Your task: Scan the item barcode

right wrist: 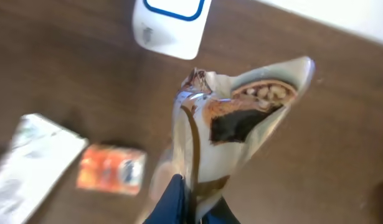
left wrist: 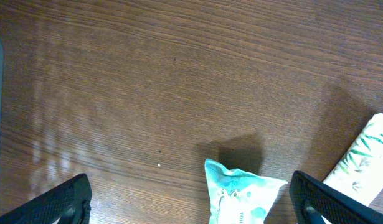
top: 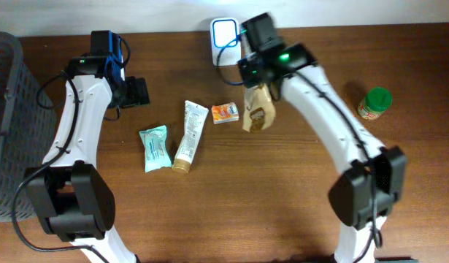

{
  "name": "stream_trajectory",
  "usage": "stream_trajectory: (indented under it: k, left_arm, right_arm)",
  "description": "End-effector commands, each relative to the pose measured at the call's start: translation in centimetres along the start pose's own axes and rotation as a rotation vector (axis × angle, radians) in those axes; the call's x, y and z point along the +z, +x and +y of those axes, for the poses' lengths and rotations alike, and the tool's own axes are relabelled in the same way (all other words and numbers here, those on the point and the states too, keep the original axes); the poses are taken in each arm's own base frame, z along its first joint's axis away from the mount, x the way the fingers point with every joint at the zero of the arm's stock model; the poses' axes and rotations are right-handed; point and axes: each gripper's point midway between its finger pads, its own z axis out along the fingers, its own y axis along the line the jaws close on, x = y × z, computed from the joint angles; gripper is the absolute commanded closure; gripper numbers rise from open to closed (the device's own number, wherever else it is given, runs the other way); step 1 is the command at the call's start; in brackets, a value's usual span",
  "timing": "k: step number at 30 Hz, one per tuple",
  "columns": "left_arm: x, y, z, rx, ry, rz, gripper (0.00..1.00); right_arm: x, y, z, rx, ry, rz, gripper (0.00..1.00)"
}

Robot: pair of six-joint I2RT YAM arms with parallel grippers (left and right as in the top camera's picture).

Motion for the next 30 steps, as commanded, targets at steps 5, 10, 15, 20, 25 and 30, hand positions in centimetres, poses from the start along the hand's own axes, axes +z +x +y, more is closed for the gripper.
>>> stream_trajectory:
  k: [5, 10, 15, 20, 25, 30]
  left_arm:
    - [-0.5, -0.3, 0.2, 0.011, -0.011, -0.015, 0.01]
    - [-0.5, -0.3, 0.2, 0.011, -0.011, -0.015, 0.01]
    - [-0.5, -0.3, 0.3, 0.011, -0.012, -0.015, 0.01]
    - [-0.5, -0.3, 0.3, 0.011, -0.012, -0.015, 0.01]
    - [-0.8, -0.6, 1.5, 0.095, -0.083, -0.029, 0.01]
    - [-1.2, 1.2, 3.2, 0.263, -0.166, 0.057, 0.01]
  right_arm:
    - [-3.9, -0.1, 1.0, 0.172, -0.499, 0.024, 0.96]
    - [-2.1, 2.9, 0.2, 0.221, -0.476, 0.148, 0.96]
    - [1.9, 6.3, 0.0, 0.247, -0.458, 0.243, 0.96]
    - [3.9, 8.7, -1.8, 0.307, -0.426, 0.314, 0.94]
    - [4.1, 10.2, -7.4, 0.489, -0.374, 0.335, 0.57]
    - [5.1, 12.9, -9.5, 0.559, -0.356, 0.37, 0.55]
